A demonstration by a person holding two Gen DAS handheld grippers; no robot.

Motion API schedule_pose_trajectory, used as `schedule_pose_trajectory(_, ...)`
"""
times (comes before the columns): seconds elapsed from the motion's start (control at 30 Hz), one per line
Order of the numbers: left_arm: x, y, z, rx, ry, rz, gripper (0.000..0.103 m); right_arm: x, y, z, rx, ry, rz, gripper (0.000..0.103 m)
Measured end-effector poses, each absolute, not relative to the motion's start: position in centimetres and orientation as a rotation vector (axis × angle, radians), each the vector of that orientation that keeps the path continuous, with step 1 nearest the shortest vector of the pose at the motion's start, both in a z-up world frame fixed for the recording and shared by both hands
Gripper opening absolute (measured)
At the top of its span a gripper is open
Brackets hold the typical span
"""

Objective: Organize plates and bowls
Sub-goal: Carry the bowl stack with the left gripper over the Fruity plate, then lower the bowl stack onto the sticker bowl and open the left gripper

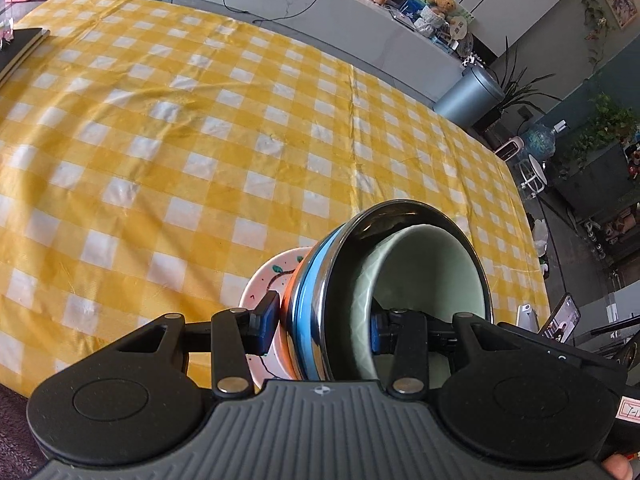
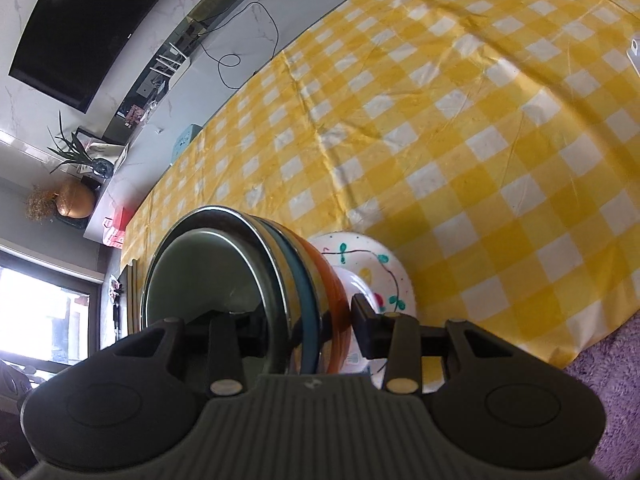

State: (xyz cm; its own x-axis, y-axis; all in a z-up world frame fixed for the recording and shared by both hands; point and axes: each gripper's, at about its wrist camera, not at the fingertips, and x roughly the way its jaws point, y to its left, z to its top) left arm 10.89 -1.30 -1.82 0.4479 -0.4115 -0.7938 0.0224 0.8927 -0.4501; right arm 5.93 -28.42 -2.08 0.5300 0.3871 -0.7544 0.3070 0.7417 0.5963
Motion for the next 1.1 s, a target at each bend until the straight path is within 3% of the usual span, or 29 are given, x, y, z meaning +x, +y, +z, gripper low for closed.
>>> schedule_pose_trajectory(0.53,12.1,-1.4,-3.7,-0.441,1.144,-0.276,0.047,7.3,-28.9,-4.3,0.775,1.099,0.021,0.041)
schedule_pose_trajectory(0.9,12.0,-1.0,-3.5,-0.477,1.135,-0.283,0.048,7.2,-28.9,-4.0,0.789,1.082,0.015,0.050)
schedule_pose_trajectory(1.0,11.5,-1.0,-2.6,-0.464,1.093,-0.302,0.060,7.2,-28.6,-3.2,0.753,1.052,0.013,0.058)
schedule_pose_trajectory(1.1,10.9,-1.2,-1.5,-0.424,1.052,-0.309,0.063,6.9,-28.0,-2.4,0.693,1.026,0.013,0.062)
